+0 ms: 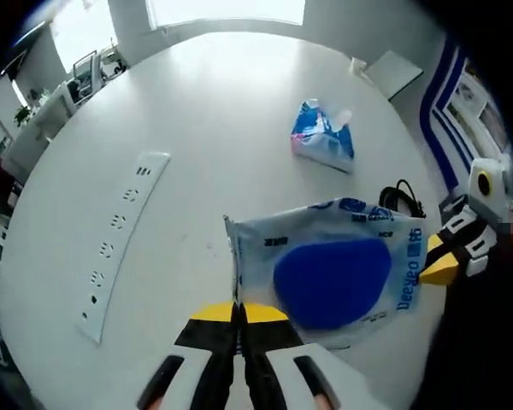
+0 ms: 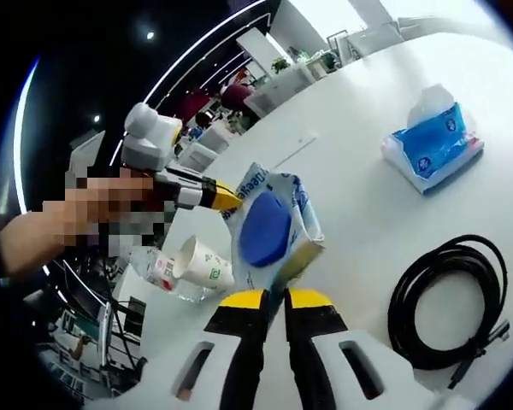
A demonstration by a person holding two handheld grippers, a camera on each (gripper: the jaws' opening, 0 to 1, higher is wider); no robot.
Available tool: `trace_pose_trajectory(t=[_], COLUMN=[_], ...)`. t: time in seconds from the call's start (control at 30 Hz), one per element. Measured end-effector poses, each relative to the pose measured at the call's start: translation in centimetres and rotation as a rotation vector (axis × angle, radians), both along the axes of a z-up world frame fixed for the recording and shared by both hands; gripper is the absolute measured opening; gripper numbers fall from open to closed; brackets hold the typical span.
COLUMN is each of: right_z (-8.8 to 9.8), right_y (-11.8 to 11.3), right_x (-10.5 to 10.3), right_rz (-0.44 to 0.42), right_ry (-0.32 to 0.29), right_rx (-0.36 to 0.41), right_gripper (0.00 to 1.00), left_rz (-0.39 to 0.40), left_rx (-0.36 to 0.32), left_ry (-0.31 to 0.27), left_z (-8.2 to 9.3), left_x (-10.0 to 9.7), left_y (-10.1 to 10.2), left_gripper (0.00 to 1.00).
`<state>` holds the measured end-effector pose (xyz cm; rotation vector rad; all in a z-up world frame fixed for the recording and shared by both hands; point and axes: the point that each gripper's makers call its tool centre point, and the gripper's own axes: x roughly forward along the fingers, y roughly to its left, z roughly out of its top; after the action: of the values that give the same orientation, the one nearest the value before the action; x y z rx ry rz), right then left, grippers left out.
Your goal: Arrange the tabletop items into an orderly group along one side of the table until the central work area is clear of visible clutter.
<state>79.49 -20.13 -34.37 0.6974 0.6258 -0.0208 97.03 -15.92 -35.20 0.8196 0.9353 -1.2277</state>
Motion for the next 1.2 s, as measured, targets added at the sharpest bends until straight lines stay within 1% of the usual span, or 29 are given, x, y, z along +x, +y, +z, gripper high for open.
trace_pose_trajectory(t=[0.07,0.17,0.4,0.67,0.8,0.97,1.07,1.17,1.2], right_z=[0.4,0.7,2.0,2.1,2.0,2.3,2.0,1.5,1.4], right_y=[-0.8,-1.7,-4.3,-6.7,-7.6,-8.2,-8.8,-9.7,-9.7], right_x=[-0.2,-0.3,-0.5,-0.5,-0.2,0.1,0.5,1.3,1.3], right_rz=[-0.002,0.005,0.022,0.061,0.103,0.156,0.190,0.233,0.249], right_ry=[-0.005,-0.007,-0.017,-0.010,-0.002,0.002,0.010,0.023,0.025], right_rx=[0.005,-0.003,-0.015,-0.033,-0.046,-0.068,-0.086,-0.106,-0.113], right_gripper=[0.03,0.03,0.03,0.02,0.02,0.02,0.02,0.02,0.02], left_rz=[0.012,0.030,0.087,0.189,0.251,0.323,0.371,0.392,0.401], left_rx=[-0.006,-0.003,0.007,-0.009,-0.014,-0.025,-0.041,-0.039,-0.036], left_ry=[-0.006,0.001,0.013,0.040,0.051,0.058,0.063,0.066,0.067], left_z=[0.4,0.6,1.1,1.6,1.7,1.7,1.7,1.5,1.3], left_x=[-0.3,-0.8,-2.1,-3.9,-4.8,-5.9,-6.5,-7.2,-7.4], left_y=[-0.1,0.0,0.3,0.9,1.4,2.0,2.1,2.3,2.4], left_gripper=[0.00,0.00,0.00,0.00,0.00,0.00,0.00,0.00,0.00])
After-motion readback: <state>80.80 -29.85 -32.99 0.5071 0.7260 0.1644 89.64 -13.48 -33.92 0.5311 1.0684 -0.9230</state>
